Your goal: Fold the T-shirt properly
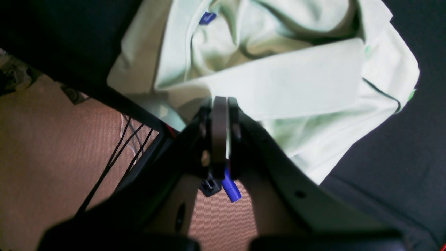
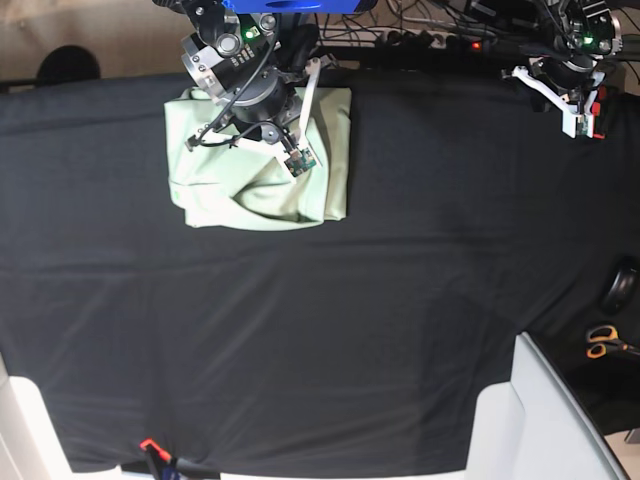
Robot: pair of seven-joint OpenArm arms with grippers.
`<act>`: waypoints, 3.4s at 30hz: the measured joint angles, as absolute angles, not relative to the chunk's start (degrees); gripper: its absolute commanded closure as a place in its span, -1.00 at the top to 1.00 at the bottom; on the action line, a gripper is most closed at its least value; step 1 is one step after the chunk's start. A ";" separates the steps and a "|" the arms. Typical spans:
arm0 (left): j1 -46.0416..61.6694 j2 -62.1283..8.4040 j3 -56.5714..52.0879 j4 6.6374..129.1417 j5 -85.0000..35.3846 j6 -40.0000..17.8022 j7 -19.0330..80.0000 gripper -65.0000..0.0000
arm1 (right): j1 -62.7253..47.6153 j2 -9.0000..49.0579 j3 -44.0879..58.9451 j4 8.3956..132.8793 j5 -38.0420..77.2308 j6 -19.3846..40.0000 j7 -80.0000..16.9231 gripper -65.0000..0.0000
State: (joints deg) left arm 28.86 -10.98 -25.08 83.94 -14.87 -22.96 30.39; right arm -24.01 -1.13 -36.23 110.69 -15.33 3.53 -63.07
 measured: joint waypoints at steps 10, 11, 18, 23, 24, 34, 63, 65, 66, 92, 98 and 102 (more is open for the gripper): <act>30.22 -10.79 -14.39 93.25 -15.35 -27.33 32.14 -1.00 | -25.47 -1.96 -31.88 111.31 -15.38 6.24 -58.17 -0.96; 30.24 -10.28 -12.40 95.64 -16.32 -29.04 33.89 -1.00 | -26.61 -1.50 -30.81 111.61 -16.16 7.90 -56.51 -0.93; 26.76 -5.87 -10.31 102.80 -28.75 -31.05 51.57 -0.41 | -26.98 -1.91 -16.19 111.24 -17.06 8.34 -50.28 -0.17; 26.39 -5.65 -10.09 103.02 -39.48 -31.46 56.31 0.01 | -28.25 -1.74 -10.57 111.00 -17.32 8.19 -49.39 0.07; 26.59 -5.76 -10.13 103.02 -41.01 -31.35 56.73 0.01 | -28.12 -1.74 -9.74 111.00 -17.02 8.45 -49.25 0.08; 26.39 -5.72 -8.95 102.74 -44.31 -31.35 58.57 0.00 | -27.79 -1.91 -0.75 110.76 -17.02 8.49 -43.57 0.08; 28.93 -0.56 -0.45 102.69 -51.13 -19.27 58.24 -0.12 | -27.62 -0.19 0.08 101.58 -16.91 8.56 -41.78 0.08; 28.62 -0.43 -0.34 102.69 -51.35 -19.42 57.82 0.10 | -27.49 -0.19 0.08 99.33 -16.80 8.56 -41.78 0.08; 28.73 -0.30 -0.34 102.69 -51.35 -19.42 57.98 0.15 | -27.49 -0.16 0.08 98.48 -16.93 8.56 -41.60 0.08; 17.67 -6.11 7.31 88.20 -67.18 -19.29 58.26 0.14 | -26.39 -0.16 -0.12 97.95 -16.88 8.54 -41.58 0.08; 16.40 -6.87 8.95 85.12 -66.78 -18.98 58.19 -0.06 | -25.89 -0.32 -0.12 97.95 -16.88 8.54 -41.50 0.08; 15.35 -7.01 10.31 85.06 -67.13 -19.05 58.50 -0.20 | -25.89 -0.32 -0.12 97.95 -16.86 8.54 -41.58 0.08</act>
